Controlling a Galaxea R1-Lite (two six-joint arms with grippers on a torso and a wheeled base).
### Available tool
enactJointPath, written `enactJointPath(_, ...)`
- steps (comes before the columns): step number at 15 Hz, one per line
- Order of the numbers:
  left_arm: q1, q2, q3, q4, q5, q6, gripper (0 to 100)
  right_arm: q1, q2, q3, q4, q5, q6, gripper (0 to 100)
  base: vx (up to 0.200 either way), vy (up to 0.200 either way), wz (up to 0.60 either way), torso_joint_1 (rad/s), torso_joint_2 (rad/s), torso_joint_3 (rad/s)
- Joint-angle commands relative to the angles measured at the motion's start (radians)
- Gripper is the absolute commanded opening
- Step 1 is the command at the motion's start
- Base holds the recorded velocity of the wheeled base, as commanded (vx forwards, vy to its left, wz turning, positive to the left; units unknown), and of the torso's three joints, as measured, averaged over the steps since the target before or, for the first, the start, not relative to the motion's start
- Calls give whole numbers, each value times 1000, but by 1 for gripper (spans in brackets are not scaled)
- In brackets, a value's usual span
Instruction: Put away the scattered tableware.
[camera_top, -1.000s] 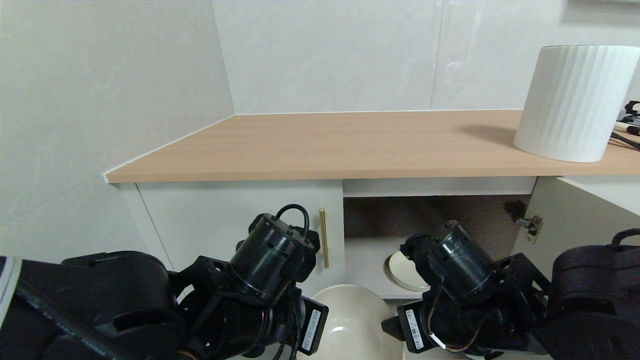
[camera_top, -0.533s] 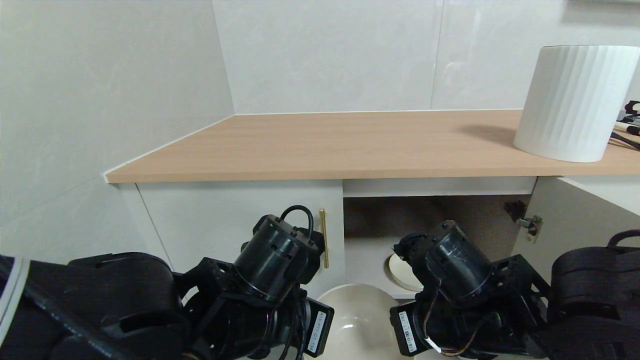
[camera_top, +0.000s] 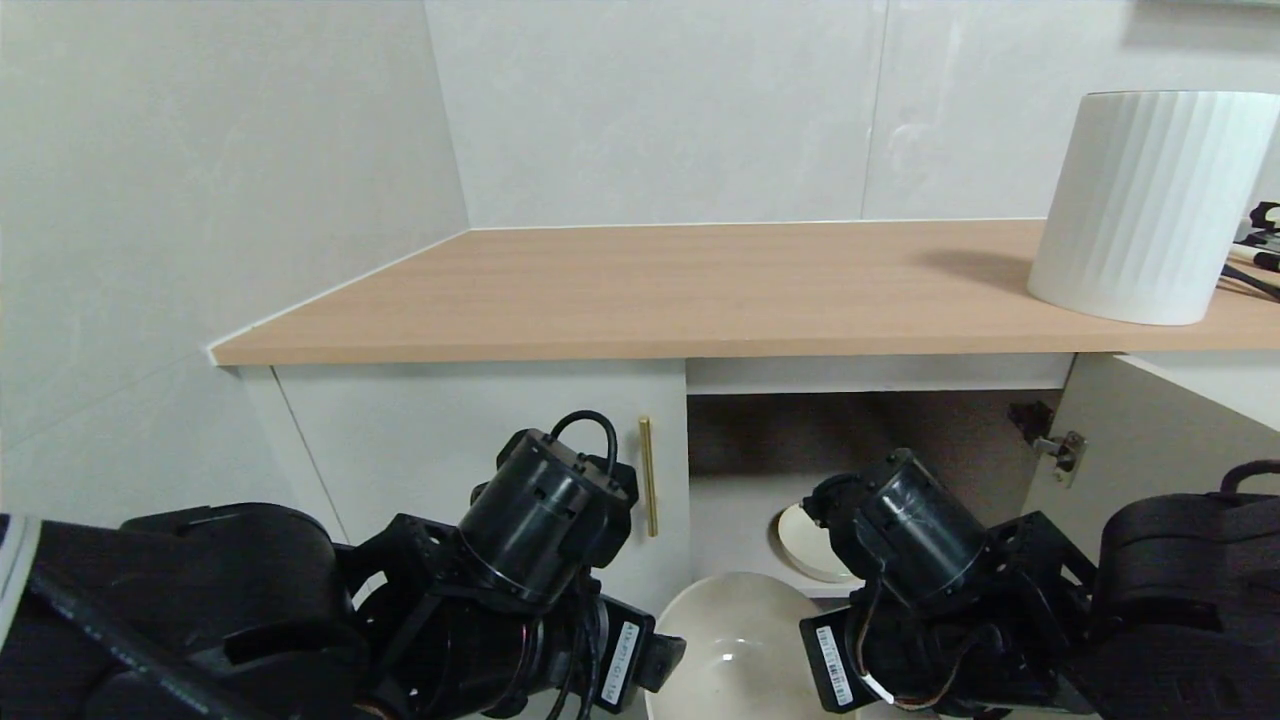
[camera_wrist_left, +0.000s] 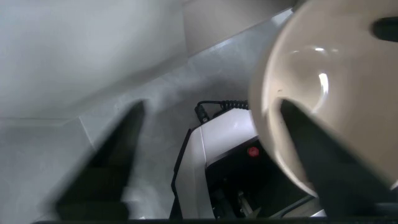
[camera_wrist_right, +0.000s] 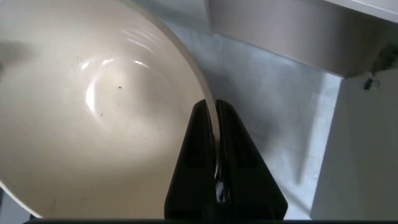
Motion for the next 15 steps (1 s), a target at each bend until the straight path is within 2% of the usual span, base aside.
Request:
enactJointPath(1,-1,-5,-3,-9,-5,-1,100,0,20,-1,-13,10,1,0,0,0,0,0,0,0)
enactJointPath(2,-1,-6,-3,-9,-5,-1,100,-8,33,-1,-13,7,3,0,0,0,0,0,0,0)
enactJointPath(5,1,-9,-4,-10,-5,-2,100,-130,127,-1,-74,2,6,0,0,0,0,0,0,0)
enactJointPath(6,1,-11,-4,-15,-4,-2,100,-192,173,57,-224,2,6,0,0,0,0,0,0,0)
enactJointPath(8,1,-17,-3,-21,-4,-2,100,-253,214,141,-430,6,4,0,0,0,0,0,0,0)
enactJointPath(9,1,-17,-1,-21,-1,-2,100,-278,257,157,-548,1,3,0,0,0,0,0,0,0)
enactJointPath(10,1,-17,-1,-21,-1,-2,100,-293,290,158,-609,-2,1,0,0,0,0,0,0,0)
enactJointPath(15,1,-20,-1,-21,-4,-2,100,-431,377,77,-634,2,0,0,0,0,0,0,0,0)
